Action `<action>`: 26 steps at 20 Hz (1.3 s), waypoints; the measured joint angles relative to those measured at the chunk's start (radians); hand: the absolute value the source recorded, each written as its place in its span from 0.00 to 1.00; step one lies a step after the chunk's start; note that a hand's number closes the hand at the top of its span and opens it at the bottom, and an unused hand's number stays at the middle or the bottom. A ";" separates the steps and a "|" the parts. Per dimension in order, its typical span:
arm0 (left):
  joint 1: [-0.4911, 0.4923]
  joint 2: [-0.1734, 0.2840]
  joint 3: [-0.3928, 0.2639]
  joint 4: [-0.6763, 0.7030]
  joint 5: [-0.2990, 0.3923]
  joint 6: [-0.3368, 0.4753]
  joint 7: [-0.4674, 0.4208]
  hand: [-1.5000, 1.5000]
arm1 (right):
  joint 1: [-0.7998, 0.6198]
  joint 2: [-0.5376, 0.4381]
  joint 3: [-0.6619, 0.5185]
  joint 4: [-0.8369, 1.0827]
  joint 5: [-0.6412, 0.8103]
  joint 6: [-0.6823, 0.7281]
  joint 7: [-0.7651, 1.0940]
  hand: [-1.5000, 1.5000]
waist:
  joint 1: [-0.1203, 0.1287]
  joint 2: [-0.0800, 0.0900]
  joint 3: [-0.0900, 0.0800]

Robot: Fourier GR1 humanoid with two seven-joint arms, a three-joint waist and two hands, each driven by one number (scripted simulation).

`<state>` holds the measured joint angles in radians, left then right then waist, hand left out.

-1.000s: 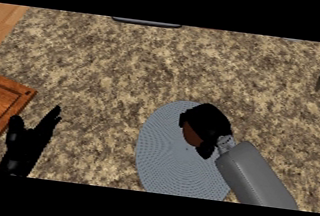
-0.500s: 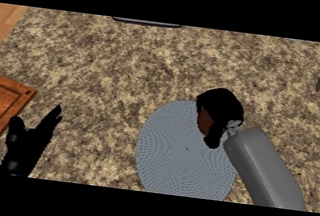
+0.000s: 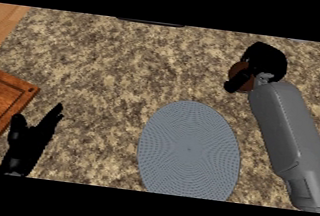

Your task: Pick the cupcake from the placemat and place it in the basket

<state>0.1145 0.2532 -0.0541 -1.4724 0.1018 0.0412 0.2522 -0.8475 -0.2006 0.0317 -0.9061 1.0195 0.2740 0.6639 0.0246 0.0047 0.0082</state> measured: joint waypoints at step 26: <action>-0.006 -0.011 0.018 0.008 -0.006 -0.021 0.007 0.50 | -0.524 -0.341 -0.394 0.075 -0.031 -0.450 0.150 1.00 | -0.003 -0.004 -0.001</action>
<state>0.1086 0.2423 -0.0366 -1.4642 0.0961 0.0202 0.2595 -1.3715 -0.5416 -0.3622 -0.8313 0.9889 -0.1762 0.8144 0.0213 0.0008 0.0070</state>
